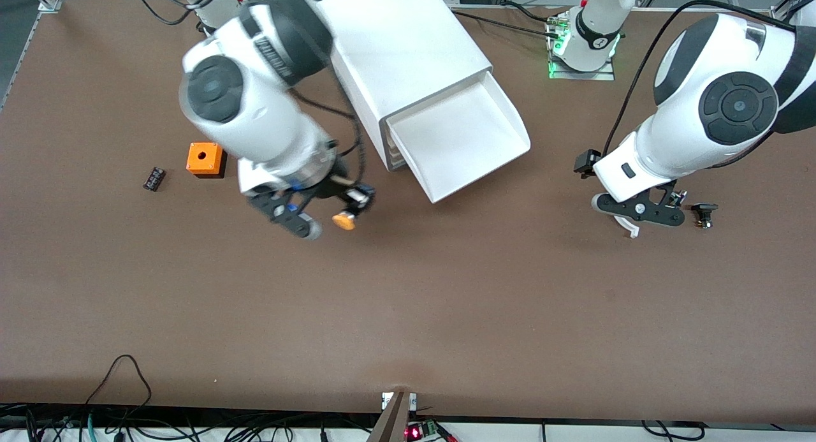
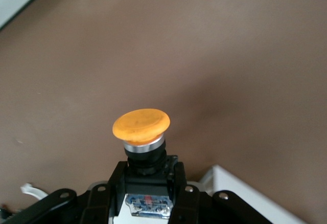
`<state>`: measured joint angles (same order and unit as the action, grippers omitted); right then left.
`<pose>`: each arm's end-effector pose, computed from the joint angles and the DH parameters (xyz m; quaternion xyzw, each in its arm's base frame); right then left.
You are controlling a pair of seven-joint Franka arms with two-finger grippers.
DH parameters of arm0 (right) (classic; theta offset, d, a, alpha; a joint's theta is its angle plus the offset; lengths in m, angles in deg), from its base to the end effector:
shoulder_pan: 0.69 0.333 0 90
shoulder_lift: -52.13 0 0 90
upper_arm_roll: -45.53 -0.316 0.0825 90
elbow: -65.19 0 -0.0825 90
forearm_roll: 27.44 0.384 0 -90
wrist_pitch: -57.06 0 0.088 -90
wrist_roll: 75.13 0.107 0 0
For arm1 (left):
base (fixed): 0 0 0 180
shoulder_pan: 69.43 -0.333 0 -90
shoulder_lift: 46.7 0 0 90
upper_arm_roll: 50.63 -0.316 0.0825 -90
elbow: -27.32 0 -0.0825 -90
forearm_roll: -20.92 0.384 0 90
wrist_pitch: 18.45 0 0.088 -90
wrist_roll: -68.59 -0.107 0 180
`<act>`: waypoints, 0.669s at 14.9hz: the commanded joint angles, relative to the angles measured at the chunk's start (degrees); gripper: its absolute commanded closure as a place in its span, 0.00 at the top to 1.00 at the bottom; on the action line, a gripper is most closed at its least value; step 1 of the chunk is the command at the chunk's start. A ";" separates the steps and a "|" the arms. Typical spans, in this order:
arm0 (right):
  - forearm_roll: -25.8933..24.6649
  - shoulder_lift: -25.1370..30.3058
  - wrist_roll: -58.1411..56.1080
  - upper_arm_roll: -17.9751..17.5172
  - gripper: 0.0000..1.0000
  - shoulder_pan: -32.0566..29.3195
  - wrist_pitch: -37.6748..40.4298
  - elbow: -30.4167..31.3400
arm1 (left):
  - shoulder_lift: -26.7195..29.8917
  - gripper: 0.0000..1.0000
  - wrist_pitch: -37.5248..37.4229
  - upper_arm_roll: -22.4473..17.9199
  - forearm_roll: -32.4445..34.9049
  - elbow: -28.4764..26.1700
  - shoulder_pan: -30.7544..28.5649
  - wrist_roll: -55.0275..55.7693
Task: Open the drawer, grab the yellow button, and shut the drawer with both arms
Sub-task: 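Push the drawer shut with the left gripper while the right gripper holds the button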
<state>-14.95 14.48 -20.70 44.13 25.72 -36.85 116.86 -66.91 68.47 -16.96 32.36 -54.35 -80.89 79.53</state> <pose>0.6454 0.3576 0.5230 -0.9644 0.2342 0.0461 0.1138 0.6079 -0.1677 0.5063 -0.9900 0.0980 0.0963 0.0312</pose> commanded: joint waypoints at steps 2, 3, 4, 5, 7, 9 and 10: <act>-0.18 0.30 -20.62 -0.18 0.00 -6.62 7.32 0.44 | -3.17 1.00 6.14 0.26 1.57 -0.15 1.18 13.72; -0.88 0.30 -25.02 0.78 0.00 -7.85 7.60 1.58 | -3.25 1.00 8.25 0.34 1.57 -0.94 1.79 17.59; -0.98 0.65 -28.72 2.10 0.00 -8.47 7.51 2.98 | -3.17 1.00 10.70 0.34 1.57 -2.78 2.93 21.11; -0.98 0.83 -32.94 3.68 0.00 -9.17 7.34 4.30 | -3.25 1.00 13.25 0.34 1.66 -4.28 3.29 24.10; -0.89 0.92 -39.97 7.45 0.00 -9.53 6.64 7.55 | -3.17 1.00 18.70 0.34 1.57 -8.92 3.73 28.33; -0.63 0.92 -45.78 11.06 0.00 -9.53 4.97 11.06 | -3.08 1.00 24.76 0.43 1.66 -13.32 4.95 34.65; -0.54 1.01 -47.72 12.29 0.00 -9.53 3.31 13.69 | -3.08 1.00 26.36 0.43 1.66 -14.56 5.83 37.47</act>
<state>-15.37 14.03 -63.60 54.00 15.71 -30.72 124.84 -71.07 90.71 -16.86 32.36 -64.85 -75.94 110.86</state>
